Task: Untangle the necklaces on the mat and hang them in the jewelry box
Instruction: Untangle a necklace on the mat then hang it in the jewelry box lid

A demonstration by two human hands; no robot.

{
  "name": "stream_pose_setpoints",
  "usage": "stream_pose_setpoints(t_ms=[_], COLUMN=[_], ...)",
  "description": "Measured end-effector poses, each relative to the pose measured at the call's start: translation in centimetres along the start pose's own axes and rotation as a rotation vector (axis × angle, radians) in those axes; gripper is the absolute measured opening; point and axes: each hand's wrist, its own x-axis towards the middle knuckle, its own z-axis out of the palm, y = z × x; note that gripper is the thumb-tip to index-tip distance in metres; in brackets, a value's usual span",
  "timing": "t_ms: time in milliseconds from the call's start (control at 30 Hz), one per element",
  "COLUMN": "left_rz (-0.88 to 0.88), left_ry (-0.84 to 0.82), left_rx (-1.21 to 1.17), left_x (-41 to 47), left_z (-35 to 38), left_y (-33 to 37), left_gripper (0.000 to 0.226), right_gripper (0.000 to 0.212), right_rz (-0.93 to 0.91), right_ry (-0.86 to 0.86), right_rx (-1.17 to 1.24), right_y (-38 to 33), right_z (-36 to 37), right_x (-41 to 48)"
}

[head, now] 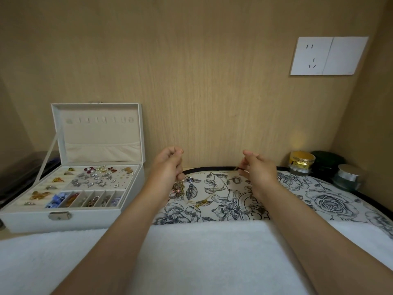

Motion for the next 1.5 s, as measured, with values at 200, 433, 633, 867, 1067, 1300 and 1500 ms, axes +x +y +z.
stream_pose_setpoints(t_ms=[200, 433, 633, 867, 1067, 1300, 1500], left_rz=[-0.033, -0.01, 0.125, 0.327, 0.345, 0.273, 0.184], left_ry=[-0.206, -0.463, -0.362, -0.342, -0.315, -0.401, -0.403], left_rx=[0.431, 1.137, 1.509, 1.469, 1.556, 1.544, 1.318], left_x=[-1.1, -2.1, -2.2, -2.4, -1.8, -1.2, -0.9], left_z=[-0.6, -2.0, -2.5, -0.7, -0.6, -0.9, -1.3], left_y=[0.9, -0.4, 0.9, -1.0, -2.7, -3.3, -3.8], left_gripper=[0.013, 0.022, 0.031, 0.013, 0.018, 0.018, 0.015], right_gripper=[0.021, 0.024, 0.013, 0.019, 0.015, 0.014, 0.019], right_rz=[-0.373, -0.711, -0.832, -0.955, -0.752, -0.373, -0.279], right_ry=[-0.192, -0.47, -0.728, -0.744, -0.693, -0.538, -0.489], right_rx=[-0.77, -1.569, -1.345, -1.57, -1.309, -0.806, -0.68], right_y=[1.2, 1.3, 1.2, 1.0, 2.1, 1.8, 1.2], right_z=[-0.5, 0.7, 1.4, 2.0, 1.5, 1.5, 1.1], right_x=[-0.3, -2.0, -2.9, -3.2, -3.1, -2.9, -2.6])
